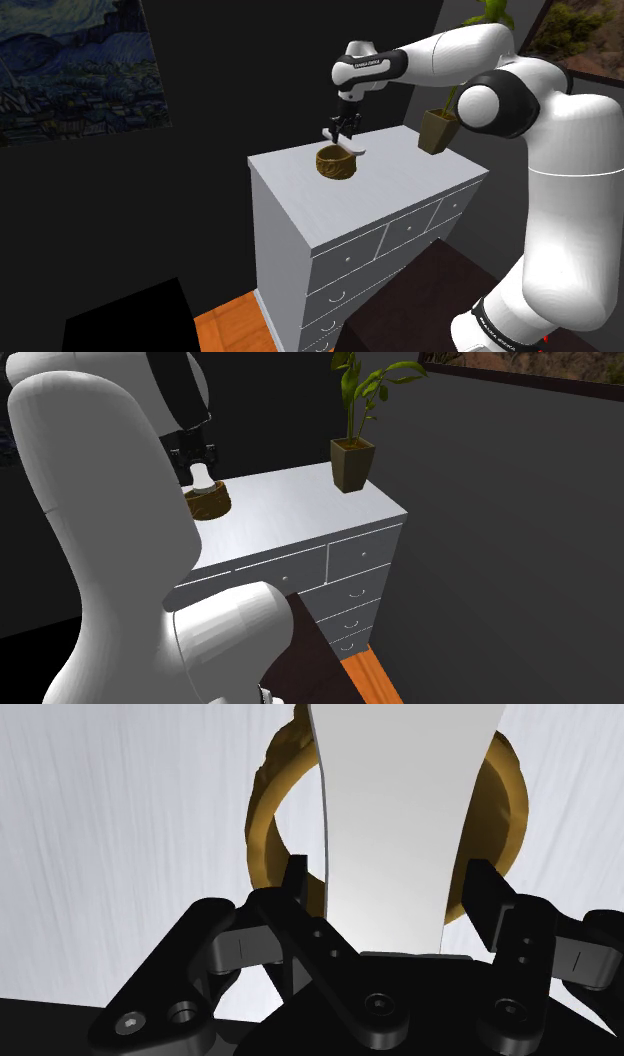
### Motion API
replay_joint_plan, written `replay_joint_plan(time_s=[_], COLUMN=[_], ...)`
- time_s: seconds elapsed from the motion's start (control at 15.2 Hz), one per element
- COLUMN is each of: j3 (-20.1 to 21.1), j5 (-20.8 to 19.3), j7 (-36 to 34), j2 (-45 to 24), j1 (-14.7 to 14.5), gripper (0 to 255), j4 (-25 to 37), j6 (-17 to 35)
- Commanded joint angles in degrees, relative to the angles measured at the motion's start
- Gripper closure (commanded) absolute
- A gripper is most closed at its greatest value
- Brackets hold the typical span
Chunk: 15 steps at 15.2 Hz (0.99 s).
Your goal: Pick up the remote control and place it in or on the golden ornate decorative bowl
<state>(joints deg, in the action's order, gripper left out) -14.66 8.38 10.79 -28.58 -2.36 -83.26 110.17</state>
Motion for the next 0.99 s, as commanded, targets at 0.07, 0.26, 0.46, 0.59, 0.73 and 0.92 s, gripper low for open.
replay_joint_plan(time_s=[0.07,0.26,0.46,0.59,0.73,0.92], j3=[0.1,0.2,0.2,0.2,0.2,0.2], j5=[0.2,0.3,0.3,0.3,0.3,0.3], j7=[0.1,0.3,0.3,0.3,0.3,0.2], j2=[-0.5,-0.9,-0.9,-0.9,-0.9,-0.9], j1=[-0.1,-0.1,-0.1,-0.1,-0.1,-0.1], gripper=[255,255,255,255,255,0], j4=[-1.6,-2.4,-2.4,-2.4,-2.4,-2.5], j6=[2.1,3.4,3.4,3.4,3.4,3.4])
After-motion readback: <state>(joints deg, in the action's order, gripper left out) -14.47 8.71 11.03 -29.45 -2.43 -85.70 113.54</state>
